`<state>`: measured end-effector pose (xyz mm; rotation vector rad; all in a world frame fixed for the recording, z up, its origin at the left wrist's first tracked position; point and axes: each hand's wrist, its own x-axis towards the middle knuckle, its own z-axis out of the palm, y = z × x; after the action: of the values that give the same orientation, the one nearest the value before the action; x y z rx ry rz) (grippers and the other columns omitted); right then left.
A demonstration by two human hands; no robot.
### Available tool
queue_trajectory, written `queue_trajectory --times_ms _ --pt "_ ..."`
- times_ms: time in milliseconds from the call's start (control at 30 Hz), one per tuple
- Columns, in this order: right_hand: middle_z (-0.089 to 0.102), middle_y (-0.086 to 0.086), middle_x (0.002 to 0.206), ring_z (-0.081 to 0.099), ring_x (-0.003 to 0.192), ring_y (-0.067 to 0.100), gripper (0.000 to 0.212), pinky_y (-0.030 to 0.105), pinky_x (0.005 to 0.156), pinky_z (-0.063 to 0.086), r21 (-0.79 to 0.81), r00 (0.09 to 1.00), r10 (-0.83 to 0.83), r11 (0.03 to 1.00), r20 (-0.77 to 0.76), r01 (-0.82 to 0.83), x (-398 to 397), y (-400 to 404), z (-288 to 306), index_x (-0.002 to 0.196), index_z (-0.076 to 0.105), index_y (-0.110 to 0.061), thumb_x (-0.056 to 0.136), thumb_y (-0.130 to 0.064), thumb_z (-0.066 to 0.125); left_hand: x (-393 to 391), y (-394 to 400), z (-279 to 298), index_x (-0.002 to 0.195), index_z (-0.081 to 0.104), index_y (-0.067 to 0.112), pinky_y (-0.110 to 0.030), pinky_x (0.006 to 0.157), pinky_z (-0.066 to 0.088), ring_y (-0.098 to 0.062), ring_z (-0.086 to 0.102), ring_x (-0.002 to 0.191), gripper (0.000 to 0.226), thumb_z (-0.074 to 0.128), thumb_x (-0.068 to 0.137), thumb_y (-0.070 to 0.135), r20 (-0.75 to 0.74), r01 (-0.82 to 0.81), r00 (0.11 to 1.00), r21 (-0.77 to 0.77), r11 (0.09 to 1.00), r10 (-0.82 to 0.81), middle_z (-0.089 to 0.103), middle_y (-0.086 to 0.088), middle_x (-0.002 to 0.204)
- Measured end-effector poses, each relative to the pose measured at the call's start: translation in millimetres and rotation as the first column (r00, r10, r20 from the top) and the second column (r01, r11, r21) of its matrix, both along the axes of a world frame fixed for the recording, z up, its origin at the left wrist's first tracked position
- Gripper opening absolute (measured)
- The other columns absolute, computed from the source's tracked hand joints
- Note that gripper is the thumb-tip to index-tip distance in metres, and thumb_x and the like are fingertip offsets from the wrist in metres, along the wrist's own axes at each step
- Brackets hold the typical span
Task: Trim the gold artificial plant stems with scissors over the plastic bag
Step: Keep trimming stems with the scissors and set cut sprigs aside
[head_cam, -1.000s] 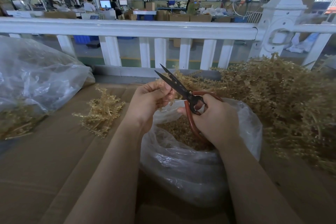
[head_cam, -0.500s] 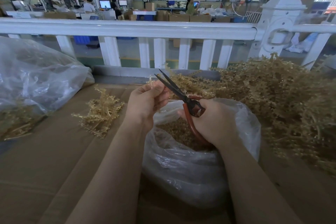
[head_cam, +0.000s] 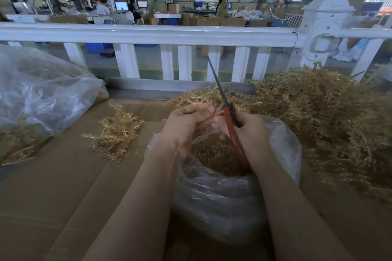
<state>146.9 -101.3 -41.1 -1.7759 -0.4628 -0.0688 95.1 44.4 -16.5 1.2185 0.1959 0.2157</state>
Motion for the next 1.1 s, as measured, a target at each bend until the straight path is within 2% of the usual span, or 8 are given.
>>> queue_trajectory --times_ms 167,333,500,600,667,733,867,1100 --pt "0.074 0.005 0.07 0.067 0.058 0.015 0.019 0.022 0.054 0.053 0.047 1.0 0.009 0.999 -0.03 -0.008 0.6 -1.4 0.3 0.078 0.074 -0.013 0.09 -0.028 0.075 -0.4 -4.9 2.6 0.083 0.071 0.019 -0.033 0.076 0.051 -0.015 0.073 0.082 0.021 0.081 0.064 0.019 0.075 -0.09 0.994 0.064 0.994 0.085 0.075 -0.002 0.085" --pt "0.073 0.003 0.068 0.063 0.055 0.005 0.019 0.013 0.051 0.047 0.029 0.999 0.045 0.999 -0.007 -0.045 -1.2 -1.6 1.9 0.075 0.073 -0.013 0.091 -0.022 0.073 1.1 -3.0 2.4 0.094 0.072 0.02 -0.025 0.066 0.053 -0.013 0.073 0.077 0.012 0.074 0.086 0.011 0.168 -0.201 0.971 0.176 0.964 0.172 0.075 0.0 0.078" --pt "0.073 0.003 0.069 0.068 0.061 0.011 0.017 0.013 0.053 0.05 0.031 0.998 0.054 0.998 0.021 -0.054 0.2 -2.1 1.3 0.072 0.073 -0.018 0.089 -0.022 0.075 2.5 -0.4 0.6 0.091 0.072 0.01 -0.026 0.07 0.055 -0.012 0.069 0.071 0.003 0.07 0.09 0.009 0.176 -0.242 0.962 0.186 0.952 0.21 0.074 -0.003 0.077" --pt "0.072 -0.008 0.07 0.067 0.063 0.005 0.018 0.014 0.056 0.049 -0.004 0.998 0.036 0.999 0.048 -0.036 0.5 -1.6 -0.7 0.077 0.072 -0.025 0.084 -0.04 0.079 1.6 -1.4 1.9 0.084 0.073 0.009 -0.024 0.069 0.054 -0.011 0.067 0.067 0.011 0.066 0.093 0.009 0.178 -0.23 0.963 0.156 0.961 0.202 0.072 -0.004 0.075" --pt "0.07 -0.018 0.072 0.066 0.069 -0.001 0.035 0.014 0.059 0.047 -0.036 0.996 -0.009 0.999 0.086 0.012 -0.3 -1.4 -1.7 0.08 0.069 -0.031 0.072 -0.065 0.074 0.2 -1.9 4.3 0.079 0.074 0.01 -0.021 0.066 0.053 -0.011 0.066 0.065 0.016 0.065 0.093 0.008 0.173 -0.228 0.962 0.091 0.969 0.21 0.071 -0.003 0.071" --pt "0.068 -0.027 0.077 0.065 0.076 -0.005 0.047 0.017 0.063 0.046 -0.07 0.99 -0.054 0.996 0.131 0.064 -1.4 -1.1 -1.3 0.083 0.066 -0.037 0.064 -0.08 0.067 -1.1 -1.2 6.4 0.076 0.074 0.012 -0.02 0.066 0.053 -0.011 0.065 0.064 0.02 0.065 0.093 0.006 0.169 -0.236 0.96 0.046 0.971 0.225 0.07 -0.002 0.069" --pt "0.065 -0.033 0.091 0.062 0.085 -0.011 0.053 0.01 0.061 0.045 -0.08 0.976 -0.05 0.994 0.21 0.068 -3.1 -1.7 0.0 0.088 0.059 -0.038 0.066 -0.086 0.062 -2.8 -0.6 8.5 0.081 0.074 0.01 -0.022 0.068 0.054 -0.011 0.065 0.064 0.017 0.063 0.094 0.006 0.189 -0.251 0.954 0.069 0.966 0.234 0.069 -0.001 0.067" --pt "0.067 -0.015 0.083 0.061 0.08 0.001 0.06 0.021 0.067 0.049 -0.319 0.91 -0.087 0.919 0.406 0.23 -0.1 -3.2 -6.3 0.094 0.06 -0.03 0.069 -0.084 0.057 -3.8 -2.4 7.9 0.081 0.071 0.006 -0.018 0.064 0.051 -0.006 0.062 0.061 0.019 0.058 0.095 0.0 0.288 -0.305 0.922 0.129 0.943 0.259 0.069 0.005 0.065"
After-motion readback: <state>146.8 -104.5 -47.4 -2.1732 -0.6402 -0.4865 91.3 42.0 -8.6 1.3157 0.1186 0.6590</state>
